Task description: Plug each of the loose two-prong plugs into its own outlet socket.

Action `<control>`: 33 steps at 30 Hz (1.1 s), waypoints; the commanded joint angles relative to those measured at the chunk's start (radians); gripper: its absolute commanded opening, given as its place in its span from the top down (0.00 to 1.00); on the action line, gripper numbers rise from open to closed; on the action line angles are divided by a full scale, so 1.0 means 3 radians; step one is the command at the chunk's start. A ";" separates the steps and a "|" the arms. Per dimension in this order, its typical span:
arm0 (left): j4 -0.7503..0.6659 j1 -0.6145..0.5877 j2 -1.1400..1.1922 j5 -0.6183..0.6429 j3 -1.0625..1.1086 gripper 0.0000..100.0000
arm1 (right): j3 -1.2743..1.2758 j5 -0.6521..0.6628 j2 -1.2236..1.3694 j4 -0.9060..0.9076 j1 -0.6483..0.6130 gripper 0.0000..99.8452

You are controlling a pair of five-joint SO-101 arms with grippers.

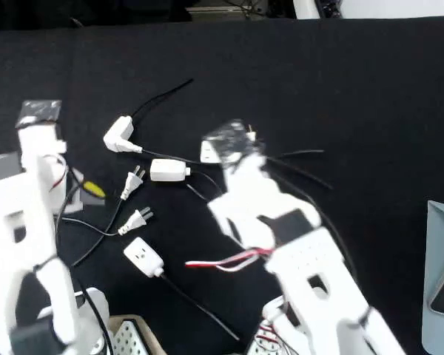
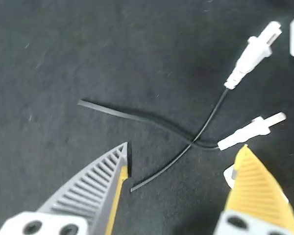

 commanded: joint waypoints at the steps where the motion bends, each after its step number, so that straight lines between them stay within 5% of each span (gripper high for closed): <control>1: -0.0199 -0.0371 -0.0762 0.0210 0.0417 0.66 | -0.0468 0.0153 0.0458 0.0015 -0.0419 0.70; 7: -0.0583 -0.0811 -0.1391 0.0394 0.1174 0.66 | -0.1092 0.0368 0.1210 0.0010 -0.0834 0.70; 14: -0.0895 -0.0862 -0.1478 0.0634 0.1721 0.66 | -0.1711 0.0685 0.2120 -0.0010 -0.1151 0.70; 33: -0.1207 -0.1220 -0.1499 0.0675 0.2074 0.66 | -0.2555 0.0829 0.3516 -0.0210 -0.1499 0.70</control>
